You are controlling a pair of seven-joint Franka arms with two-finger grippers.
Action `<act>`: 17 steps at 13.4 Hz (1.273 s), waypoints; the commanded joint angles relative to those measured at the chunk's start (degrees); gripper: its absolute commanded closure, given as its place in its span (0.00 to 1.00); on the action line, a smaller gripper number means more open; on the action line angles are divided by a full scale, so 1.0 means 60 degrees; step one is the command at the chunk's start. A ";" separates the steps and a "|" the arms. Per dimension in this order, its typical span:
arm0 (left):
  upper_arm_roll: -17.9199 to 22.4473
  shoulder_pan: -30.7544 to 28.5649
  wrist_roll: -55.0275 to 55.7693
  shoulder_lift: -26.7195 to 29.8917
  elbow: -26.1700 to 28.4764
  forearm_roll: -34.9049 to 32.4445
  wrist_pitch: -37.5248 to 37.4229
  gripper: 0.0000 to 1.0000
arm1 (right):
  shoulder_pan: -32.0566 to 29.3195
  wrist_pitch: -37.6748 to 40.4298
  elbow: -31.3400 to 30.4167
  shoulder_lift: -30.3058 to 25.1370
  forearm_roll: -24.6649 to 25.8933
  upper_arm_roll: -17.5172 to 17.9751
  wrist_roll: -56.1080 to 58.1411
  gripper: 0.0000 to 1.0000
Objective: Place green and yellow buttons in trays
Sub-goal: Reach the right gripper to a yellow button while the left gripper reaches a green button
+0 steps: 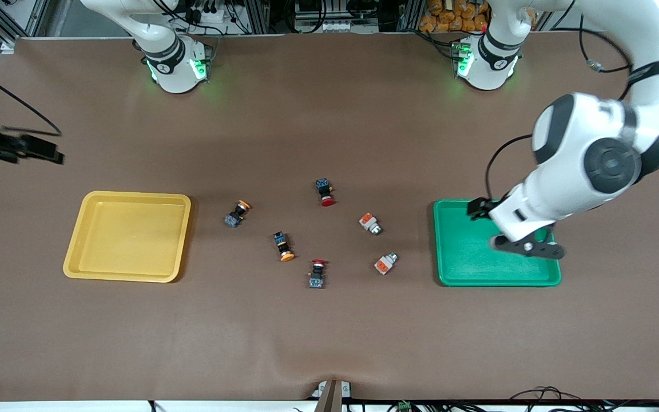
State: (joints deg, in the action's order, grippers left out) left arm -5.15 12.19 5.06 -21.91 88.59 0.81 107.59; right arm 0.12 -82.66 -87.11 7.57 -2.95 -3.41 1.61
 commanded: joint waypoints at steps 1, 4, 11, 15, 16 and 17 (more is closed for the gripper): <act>0.0023 0.0472 0.0138 -0.0769 -0.0160 0.0129 0.1267 0.00 | 0.0461 -0.0284 0.0498 0.1079 -0.0093 -0.0003 -0.0181 0.00; 0.0023 0.0751 0.0095 -0.1692 -0.0189 0.0071 0.2777 0.00 | 0.0623 -0.1264 0.0514 0.1915 -0.0619 -0.0003 -0.0152 0.00; 0.0023 0.1688 -0.0067 -0.3305 -0.0306 0.0027 0.5796 0.00 | 0.1881 -0.2410 0.0426 0.3950 -0.1702 -0.0003 -0.3235 0.00; 0.0038 0.1938 -0.0081 -0.3935 -0.0292 -0.0002 0.7072 0.00 | 0.2542 -0.3216 0.0281 0.4934 -0.2101 -0.0003 -0.4678 0.00; 0.0038 0.2040 -0.0082 -0.4053 -0.0292 -0.0017 0.7262 0.00 | 0.2601 -0.3317 0.0120 0.5167 -0.2115 -0.0003 -0.4692 0.00; 0.0038 0.2084 -0.0082 -0.4126 -0.0292 -0.0090 0.7511 0.00 | 0.2717 -0.3594 -0.0085 0.5271 -0.2260 -0.0003 -0.4750 0.00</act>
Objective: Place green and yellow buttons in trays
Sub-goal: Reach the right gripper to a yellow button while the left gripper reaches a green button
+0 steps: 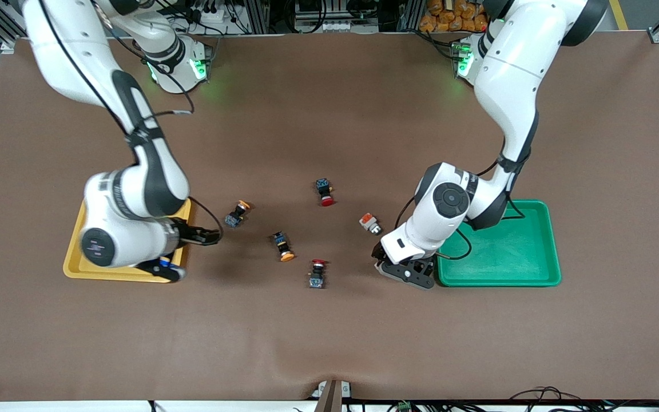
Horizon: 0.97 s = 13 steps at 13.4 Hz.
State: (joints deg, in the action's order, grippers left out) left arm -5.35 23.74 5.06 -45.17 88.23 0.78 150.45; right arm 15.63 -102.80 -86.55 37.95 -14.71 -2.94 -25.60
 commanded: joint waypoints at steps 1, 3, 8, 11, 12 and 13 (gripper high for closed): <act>0.0071 0.0160 -0.0082 -0.0352 -0.0218 -0.0145 0.0587 0.00 | 0.0178 -0.0501 -0.0367 0.0208 -0.0606 -0.0081 -0.0679 0.00; 0.0071 0.0189 -0.0082 -0.0484 -0.0203 -0.0145 0.0765 0.00 | 0.0498 -0.0941 -0.0995 0.0252 -0.0697 -0.0081 -0.0918 0.00; 0.0071 0.0365 -0.0067 -0.0777 -0.0159 -0.0131 0.0912 0.03 | 0.0881 -0.1249 -0.1642 0.0208 -0.0697 -0.0081 -0.0874 0.64; 0.0086 0.0248 -0.0737 -0.0734 -0.0057 -0.0160 0.0897 0.92 | 0.0853 -0.1382 -0.1761 0.0193 -0.0697 -0.0081 -0.0845 1.00; 0.0086 0.0233 -0.0886 -0.0690 -0.0100 -0.0145 0.0897 1.00 | 0.0838 -0.1368 -0.1746 0.0164 -0.0682 -0.0096 -0.0845 1.00; 0.0086 0.0233 -0.0887 -0.0646 -0.0144 -0.0145 0.0854 1.00 | 0.0823 -0.1309 -0.1703 0.0077 -0.0682 -0.0111 -0.0845 1.00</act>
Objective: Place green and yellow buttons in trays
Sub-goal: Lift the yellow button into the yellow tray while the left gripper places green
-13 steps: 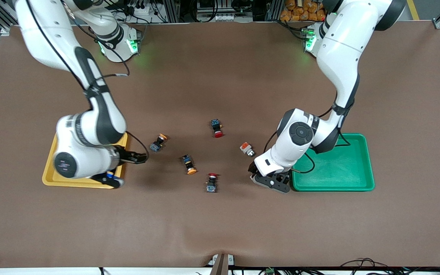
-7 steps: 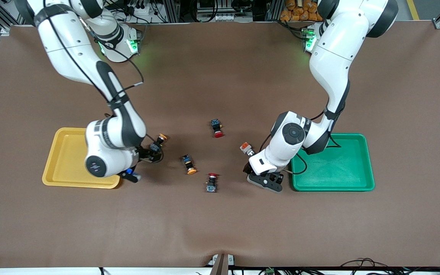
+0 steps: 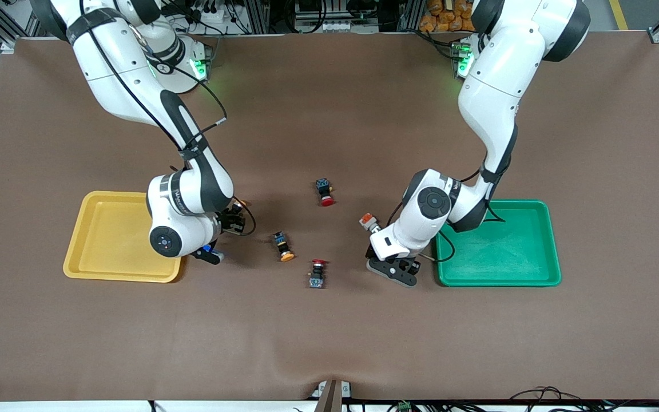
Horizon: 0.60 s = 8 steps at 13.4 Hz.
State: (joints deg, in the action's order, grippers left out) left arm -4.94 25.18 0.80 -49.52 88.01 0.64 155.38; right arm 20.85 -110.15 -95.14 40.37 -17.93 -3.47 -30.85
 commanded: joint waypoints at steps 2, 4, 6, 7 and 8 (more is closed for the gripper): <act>0.0017 -0.0037 -0.0176 0.0225 -0.0166 -0.0121 -0.0129 1.00 | -0.0324 0.0351 0.0108 -0.0574 -0.0073 -0.0066 0.0073 1.00; 0.0046 -0.0197 -0.0176 0.0401 -0.0327 -0.0077 -0.0757 1.00 | -0.0923 0.1651 0.1217 -0.0591 -0.0058 -0.0081 0.0407 1.00; 0.0017 -0.0504 -0.0206 0.0883 -0.0328 -0.0047 -0.1606 1.00 | -0.1466 0.2578 0.2084 -0.0576 -0.0029 -0.0081 0.1270 1.00; -0.0012 -0.0694 -0.0220 0.1103 -0.0328 -0.0033 -0.2059 1.00 | -0.1715 0.2654 0.2320 -0.0576 0.0029 -0.0081 0.1622 1.00; -0.0027 -0.0870 -0.0235 0.1308 -0.0299 0.0025 -0.2484 1.00 | -0.1993 0.2655 0.2496 -0.0576 0.0189 -0.0081 0.1988 1.00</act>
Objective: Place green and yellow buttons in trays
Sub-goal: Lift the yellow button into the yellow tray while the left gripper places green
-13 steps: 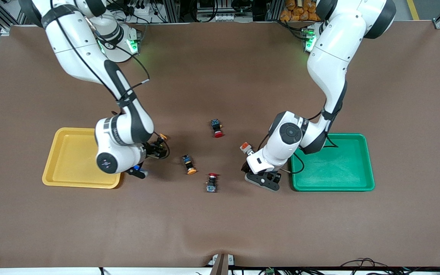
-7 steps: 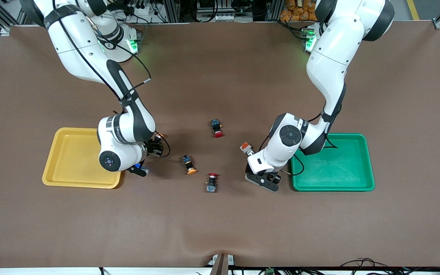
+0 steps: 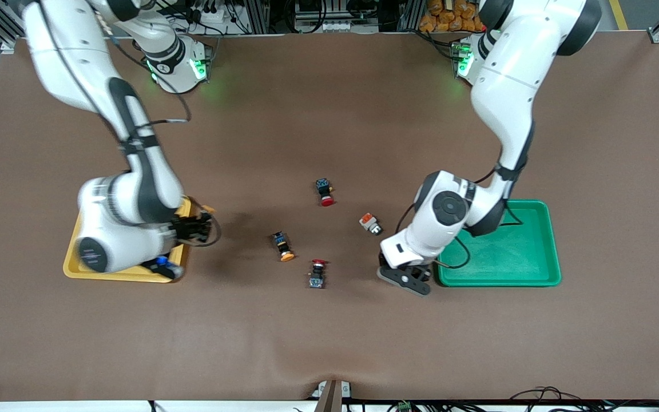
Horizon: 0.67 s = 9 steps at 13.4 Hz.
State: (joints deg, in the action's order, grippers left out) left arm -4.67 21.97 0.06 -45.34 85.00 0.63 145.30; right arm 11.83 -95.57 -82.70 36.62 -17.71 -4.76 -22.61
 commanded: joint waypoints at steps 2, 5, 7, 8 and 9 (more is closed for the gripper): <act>-0.0056 -0.0642 0.0018 0.0876 0.0334 0.0070 -0.1508 1.00 | -0.1046 0.0326 0.0731 0.0034 0.0708 0.0135 0.1638 1.00; -0.0085 -0.1433 -0.0010 0.1067 0.1051 0.0070 -0.1892 1.00 | -0.1924 0.0898 0.1301 0.0034 0.1470 0.0120 0.3746 0.95; -0.0042 -0.1697 0.0078 0.1272 0.1563 0.0041 -0.1936 1.00 | -0.2437 0.0899 0.1347 0.0034 0.1967 0.0120 0.4963 0.88; -0.0056 -0.1989 -0.0038 0.1345 0.1696 0.0012 -0.1936 1.00 | -0.2614 0.0913 0.1406 0.0019 0.2173 0.0106 0.5346 0.85; -0.0056 -0.2064 -0.0083 0.1433 0.1857 -0.0003 -0.1936 1.00 | -0.2775 0.0913 0.1493 -0.0054 0.2320 0.0106 0.5654 0.81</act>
State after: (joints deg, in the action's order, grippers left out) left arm -4.64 10.93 0.04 -40.44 92.04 0.66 134.05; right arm -3.04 -91.24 -75.60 36.46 -5.97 -5.03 7.83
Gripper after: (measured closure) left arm 0.590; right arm 0.573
